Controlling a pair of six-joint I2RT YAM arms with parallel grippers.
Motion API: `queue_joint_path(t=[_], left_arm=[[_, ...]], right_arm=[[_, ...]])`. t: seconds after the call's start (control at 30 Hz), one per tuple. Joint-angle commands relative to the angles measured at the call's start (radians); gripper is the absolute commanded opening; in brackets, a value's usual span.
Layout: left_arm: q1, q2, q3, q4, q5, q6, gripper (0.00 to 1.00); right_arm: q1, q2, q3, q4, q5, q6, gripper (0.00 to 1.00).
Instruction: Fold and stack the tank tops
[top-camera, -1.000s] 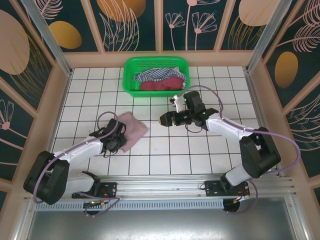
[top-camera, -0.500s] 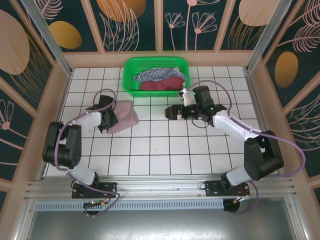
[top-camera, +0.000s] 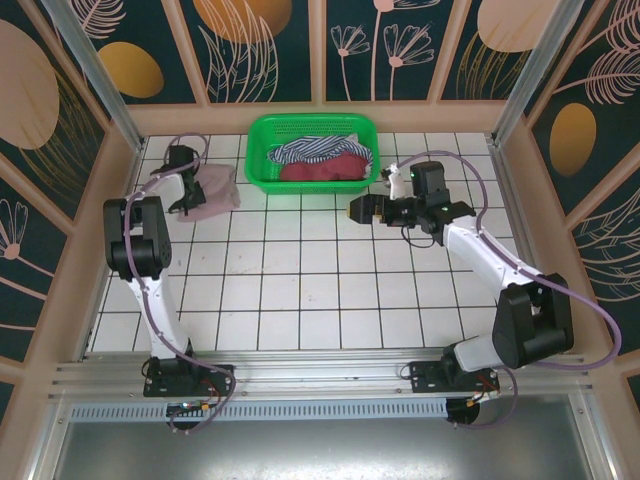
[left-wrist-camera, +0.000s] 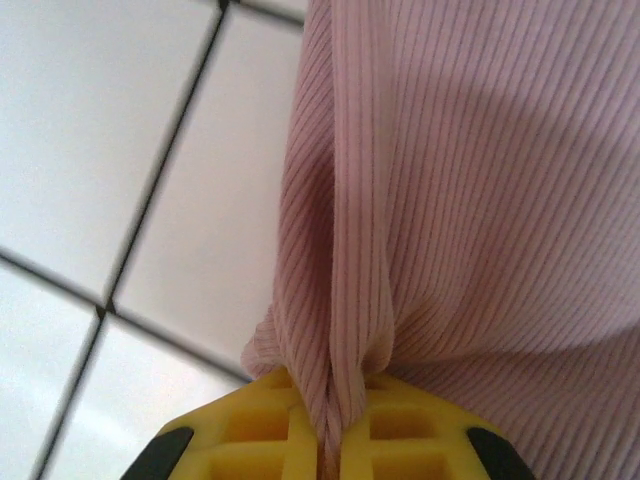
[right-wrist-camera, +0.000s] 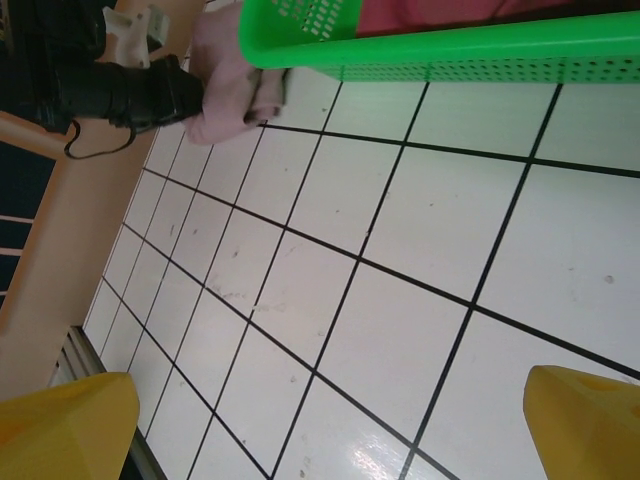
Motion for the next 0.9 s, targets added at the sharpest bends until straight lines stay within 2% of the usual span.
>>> queue_joint_path(t=[0.0, 0.13, 0.43, 0.53, 0.73, 0.77, 0.8, 0.87], left_arm=[[0.024, 0.136, 0.164, -0.055, -0.011, 0.113, 0.10], [0.042, 0.280, 0.410, -0.133, -0.051, 0.158, 0.11], [0.057, 0.486, 0.765, -0.180, -0.077, 0.234, 0.16], [0.059, 0.505, 0.814, -0.163, -0.142, 0.264, 0.25], [0.062, 0.443, 0.812, -0.172, -0.097, 0.246, 0.43], [0.062, 0.418, 0.799, -0.174, -0.093, 0.246, 0.48], [0.063, 0.390, 0.795, -0.183, -0.088, 0.242, 0.59], [0.061, 0.337, 0.794, -0.197, -0.070, 0.235, 0.70]], right_arm=[[-0.012, -0.017, 0.029, -0.040, 0.014, -0.018, 0.99], [-0.013, -0.009, 0.018, -0.032, 0.024, -0.007, 0.99], [-0.014, 0.003, 0.014, -0.039, 0.053, -0.004, 0.99], [-0.016, 0.005, 0.026, -0.054, 0.062, -0.012, 0.99], [-0.029, 0.008, 0.047, -0.047, 0.057, -0.016, 0.99], [-0.032, 0.010, 0.055, -0.048, 0.057, -0.017, 0.99], [-0.035, 0.012, 0.062, -0.046, 0.056, -0.015, 0.99], [-0.043, 0.013, 0.073, -0.035, 0.051, -0.008, 0.99]])
